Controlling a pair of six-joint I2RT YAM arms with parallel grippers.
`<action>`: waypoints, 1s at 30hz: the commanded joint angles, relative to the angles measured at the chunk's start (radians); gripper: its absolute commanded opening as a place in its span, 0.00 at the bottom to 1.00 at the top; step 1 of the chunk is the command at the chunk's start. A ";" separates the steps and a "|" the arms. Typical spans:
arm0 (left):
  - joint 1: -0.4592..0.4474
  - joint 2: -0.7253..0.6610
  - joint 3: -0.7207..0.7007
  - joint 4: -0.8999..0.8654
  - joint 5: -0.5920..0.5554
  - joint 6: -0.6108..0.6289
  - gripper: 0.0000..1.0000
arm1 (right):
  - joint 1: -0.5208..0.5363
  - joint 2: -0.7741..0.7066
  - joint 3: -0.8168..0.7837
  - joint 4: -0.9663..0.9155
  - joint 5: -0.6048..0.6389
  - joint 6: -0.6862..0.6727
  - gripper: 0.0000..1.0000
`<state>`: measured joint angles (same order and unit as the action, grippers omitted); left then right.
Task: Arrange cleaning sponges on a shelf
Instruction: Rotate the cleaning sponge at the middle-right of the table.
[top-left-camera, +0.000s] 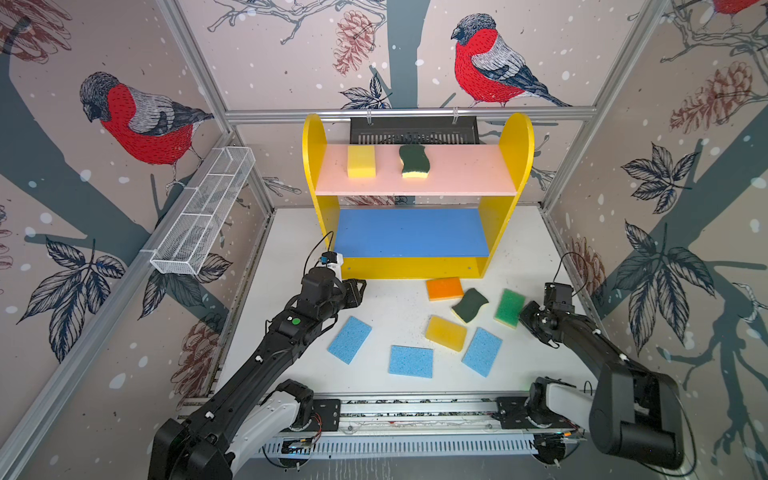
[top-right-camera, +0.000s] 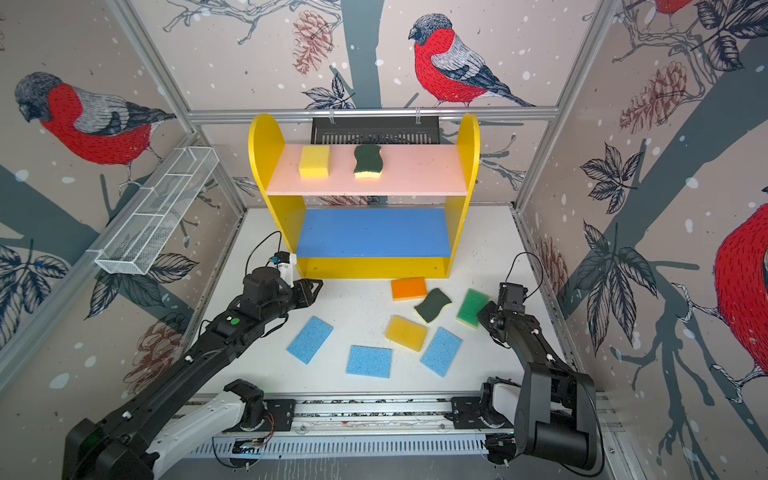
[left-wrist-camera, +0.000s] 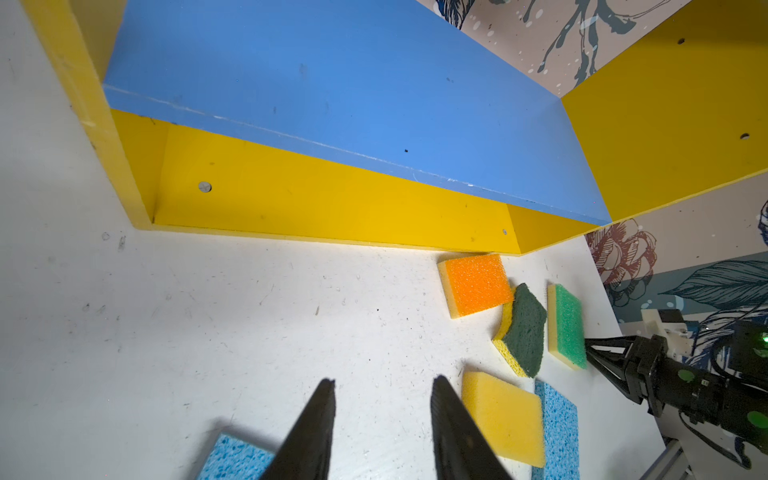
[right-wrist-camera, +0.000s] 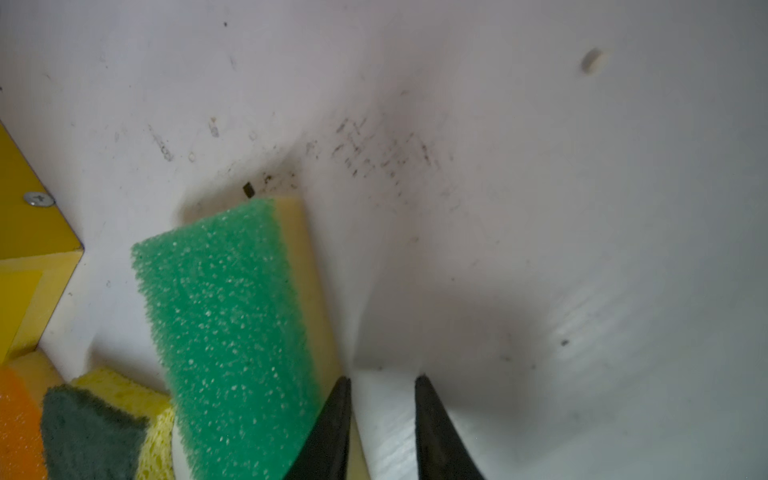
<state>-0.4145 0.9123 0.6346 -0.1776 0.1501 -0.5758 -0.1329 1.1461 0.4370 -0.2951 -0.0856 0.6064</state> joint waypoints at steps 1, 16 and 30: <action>0.000 -0.010 -0.003 0.003 0.002 -0.004 0.40 | 0.033 -0.029 0.013 -0.048 0.034 0.037 0.34; -0.006 0.003 0.009 0.000 0.012 -0.002 0.40 | 0.317 -0.165 0.067 -0.154 0.240 0.318 0.74; -0.005 0.005 0.008 -0.025 -0.005 0.027 0.41 | 0.476 0.009 0.103 -0.084 0.298 0.442 0.88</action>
<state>-0.4198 0.9222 0.6399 -0.1967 0.1555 -0.5678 0.3397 1.1324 0.5259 -0.4122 0.1875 1.0233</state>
